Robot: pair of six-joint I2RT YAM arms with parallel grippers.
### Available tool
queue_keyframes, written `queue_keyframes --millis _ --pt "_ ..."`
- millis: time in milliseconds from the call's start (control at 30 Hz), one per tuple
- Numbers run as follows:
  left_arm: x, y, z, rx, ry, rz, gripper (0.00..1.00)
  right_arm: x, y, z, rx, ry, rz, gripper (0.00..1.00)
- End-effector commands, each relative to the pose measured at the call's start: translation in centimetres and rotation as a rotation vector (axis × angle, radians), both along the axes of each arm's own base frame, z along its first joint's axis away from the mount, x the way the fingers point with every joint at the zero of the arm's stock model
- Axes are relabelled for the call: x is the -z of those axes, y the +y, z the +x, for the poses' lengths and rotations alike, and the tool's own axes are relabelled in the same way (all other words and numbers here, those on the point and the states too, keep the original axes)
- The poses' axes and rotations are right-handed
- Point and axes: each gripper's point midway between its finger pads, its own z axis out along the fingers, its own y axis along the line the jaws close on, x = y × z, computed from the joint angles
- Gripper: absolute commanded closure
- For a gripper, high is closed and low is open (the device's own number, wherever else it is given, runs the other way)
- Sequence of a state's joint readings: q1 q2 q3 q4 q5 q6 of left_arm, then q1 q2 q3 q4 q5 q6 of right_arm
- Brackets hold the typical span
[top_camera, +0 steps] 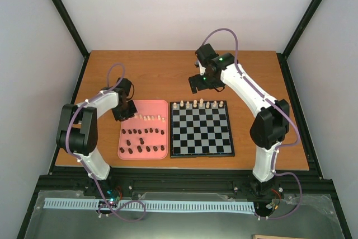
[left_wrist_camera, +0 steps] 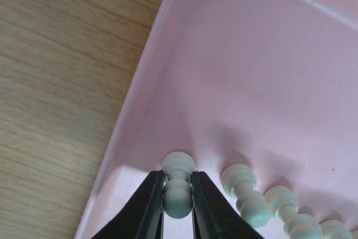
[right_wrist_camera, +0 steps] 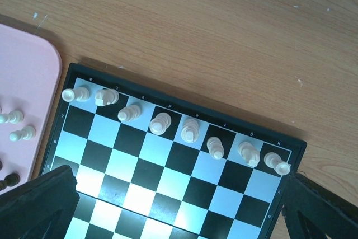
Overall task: Set up the chess pieces on the board
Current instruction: Pick up the chess piece from the storage box, then place the chess piece on the chessboard.
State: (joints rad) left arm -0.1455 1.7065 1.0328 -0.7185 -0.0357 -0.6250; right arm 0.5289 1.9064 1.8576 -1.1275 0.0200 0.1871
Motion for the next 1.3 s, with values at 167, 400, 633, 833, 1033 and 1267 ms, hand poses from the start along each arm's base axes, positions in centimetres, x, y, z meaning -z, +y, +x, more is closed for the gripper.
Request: queue_keyframes --millis 167,400,633,833,1033,1267 --pt "-1.5 0.7 2.0 0.024 -0.060 0.038 0.88 0.0 0.6 0.6 -0.010 0.003 0.007 0.01" --pt "-5.1 -0.2 2.3 0.084 -0.110 -0.006 0.94 -0.3 0.5 0.7 -0.005 -0.008 0.001 0.01" --pt "-11.0 -5.5 2.1 0.315 -0.178 -0.078 0.90 -0.3 0.5 1.1 0.002 -0.017 0.011 0.01" --pt "-11.7 -13.1 0.1 0.531 -0.143 -0.155 0.89 -0.7 -0.3 1.7 0.030 -0.030 0.020 0.00" --pt "-11.3 -16.6 -0.2 0.557 -0.139 -0.160 0.89 -0.9 -2.2 2.1 0.063 -0.038 0.020 0.00" --pt "-9.9 -19.5 1.2 0.528 -0.165 -0.129 0.88 -0.2 -4.2 1.9 0.088 -0.027 0.017 0.00"
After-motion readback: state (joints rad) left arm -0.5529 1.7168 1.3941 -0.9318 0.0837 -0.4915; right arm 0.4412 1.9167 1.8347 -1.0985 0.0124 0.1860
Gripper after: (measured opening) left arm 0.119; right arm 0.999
